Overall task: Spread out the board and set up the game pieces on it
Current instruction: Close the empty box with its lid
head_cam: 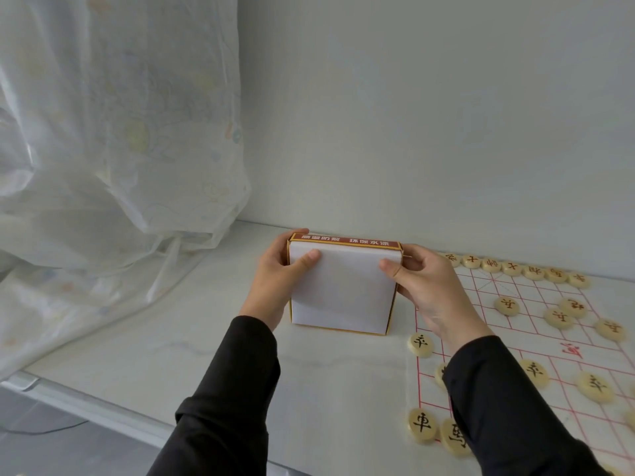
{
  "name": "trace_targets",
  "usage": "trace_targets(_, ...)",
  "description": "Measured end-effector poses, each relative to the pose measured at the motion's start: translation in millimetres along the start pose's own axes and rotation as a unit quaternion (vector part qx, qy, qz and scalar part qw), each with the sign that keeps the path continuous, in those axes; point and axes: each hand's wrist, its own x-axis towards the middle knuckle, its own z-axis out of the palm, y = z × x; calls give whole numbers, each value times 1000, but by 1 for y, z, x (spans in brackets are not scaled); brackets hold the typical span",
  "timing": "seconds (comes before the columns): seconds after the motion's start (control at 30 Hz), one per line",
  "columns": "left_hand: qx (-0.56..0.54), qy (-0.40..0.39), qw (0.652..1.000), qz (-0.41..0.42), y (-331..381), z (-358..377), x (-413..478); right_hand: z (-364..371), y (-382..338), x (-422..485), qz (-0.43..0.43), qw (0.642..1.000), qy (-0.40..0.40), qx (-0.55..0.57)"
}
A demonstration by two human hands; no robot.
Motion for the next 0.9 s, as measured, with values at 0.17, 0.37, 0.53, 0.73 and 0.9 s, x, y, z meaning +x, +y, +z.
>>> trace_targets(0.17, 12, 42, 999, 16, 4, 2, 0, -1, 3, -1, -49, 997, 15, -65)
trace_targets(0.37, -21, 91, 996, 15, 2, 6, 2, -5, 5, 1, -13, 997, -25, -74)
trace_targets(0.53, -48, 41, 994, -84, -12, -5, 6, -5, 10, -1, 53, 990, -34, -125)
trace_targets(0.73, 58, -4, 991, -120, -15, -1, 5, 0, 6, -2, 5, 989, 31, -142)
trace_targets(0.9, -172, 37, 973, -153, -9, -12, 8, 12, 8, -6, -150, 964, 74, -206)
